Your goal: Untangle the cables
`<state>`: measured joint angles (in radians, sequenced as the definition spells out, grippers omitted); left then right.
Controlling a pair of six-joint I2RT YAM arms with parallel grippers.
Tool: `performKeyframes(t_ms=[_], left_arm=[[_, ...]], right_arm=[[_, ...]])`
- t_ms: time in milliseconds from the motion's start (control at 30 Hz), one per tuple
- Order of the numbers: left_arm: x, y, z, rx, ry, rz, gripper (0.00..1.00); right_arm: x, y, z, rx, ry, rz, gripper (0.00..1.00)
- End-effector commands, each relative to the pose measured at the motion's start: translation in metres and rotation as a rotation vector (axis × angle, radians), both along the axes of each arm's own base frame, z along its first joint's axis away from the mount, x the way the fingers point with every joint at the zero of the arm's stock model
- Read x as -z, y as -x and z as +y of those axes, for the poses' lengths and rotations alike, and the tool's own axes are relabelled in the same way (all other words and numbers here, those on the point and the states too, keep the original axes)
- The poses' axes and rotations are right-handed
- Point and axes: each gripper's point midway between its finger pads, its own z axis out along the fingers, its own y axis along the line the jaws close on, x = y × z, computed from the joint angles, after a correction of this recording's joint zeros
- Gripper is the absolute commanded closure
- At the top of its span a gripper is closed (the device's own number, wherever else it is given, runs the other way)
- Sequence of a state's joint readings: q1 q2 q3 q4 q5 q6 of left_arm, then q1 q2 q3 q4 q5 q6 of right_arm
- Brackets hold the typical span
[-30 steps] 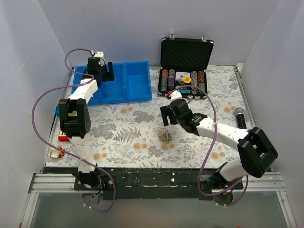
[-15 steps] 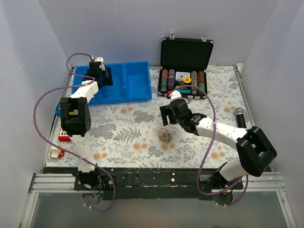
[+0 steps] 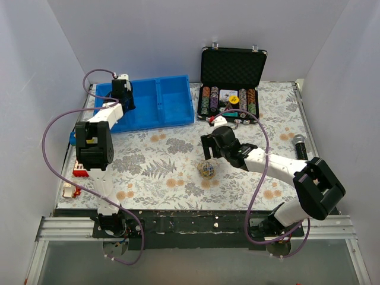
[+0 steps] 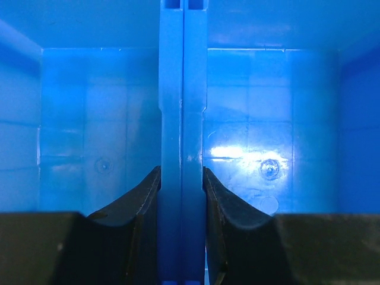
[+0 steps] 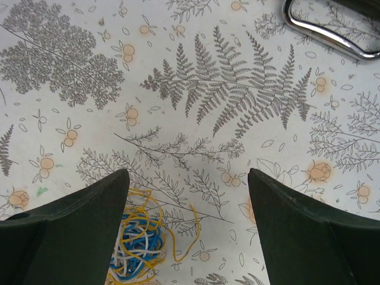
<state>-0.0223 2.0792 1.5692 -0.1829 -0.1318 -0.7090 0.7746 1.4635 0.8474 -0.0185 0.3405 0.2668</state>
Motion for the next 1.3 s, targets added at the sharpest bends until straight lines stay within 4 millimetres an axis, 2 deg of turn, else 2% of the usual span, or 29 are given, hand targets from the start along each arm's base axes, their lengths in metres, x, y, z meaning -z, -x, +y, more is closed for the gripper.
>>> performKeyframes(t_ms=[0,233,433,667,800,967,1100,1267], left_arm=[[-0.041,0.013,-0.025,0.064,0.024,-0.054,1.0],[-0.089,0.028,-0.04,0.092,0.121,-0.119,1.0],[-0.1,0.062,-0.054,0.126,0.193,-0.111,1.0],[-0.095,0.099,-0.058,0.135,0.206,-0.089,1.0],[-0.09,0.113,-0.064,0.148,0.199,-0.079,1.0],[-0.074,0.131,-0.079,0.174,0.194,-0.044,1.0],[-0.066,0.146,-0.098,0.216,0.189,-0.028,1.0],[-0.053,0.164,-0.118,0.268,0.183,0.004,1.0]], right_arm=[[0.012,0.002,-0.002,0.026,-0.011,0.007,0.11],[0.014,0.006,-0.008,0.031,-0.004,-0.001,0.11],[0.031,0.018,0.007,-0.033,-0.07,0.056,0.11],[0.062,0.04,0.022,-0.094,-0.075,0.145,0.15],[0.077,0.065,0.022,-0.128,-0.075,0.193,0.19],[0.085,0.105,0.02,-0.172,-0.098,0.243,0.23],[0.072,0.124,0.02,-0.181,-0.127,0.22,0.23],[0.05,0.12,0.01,-0.143,-0.128,0.164,0.22]])
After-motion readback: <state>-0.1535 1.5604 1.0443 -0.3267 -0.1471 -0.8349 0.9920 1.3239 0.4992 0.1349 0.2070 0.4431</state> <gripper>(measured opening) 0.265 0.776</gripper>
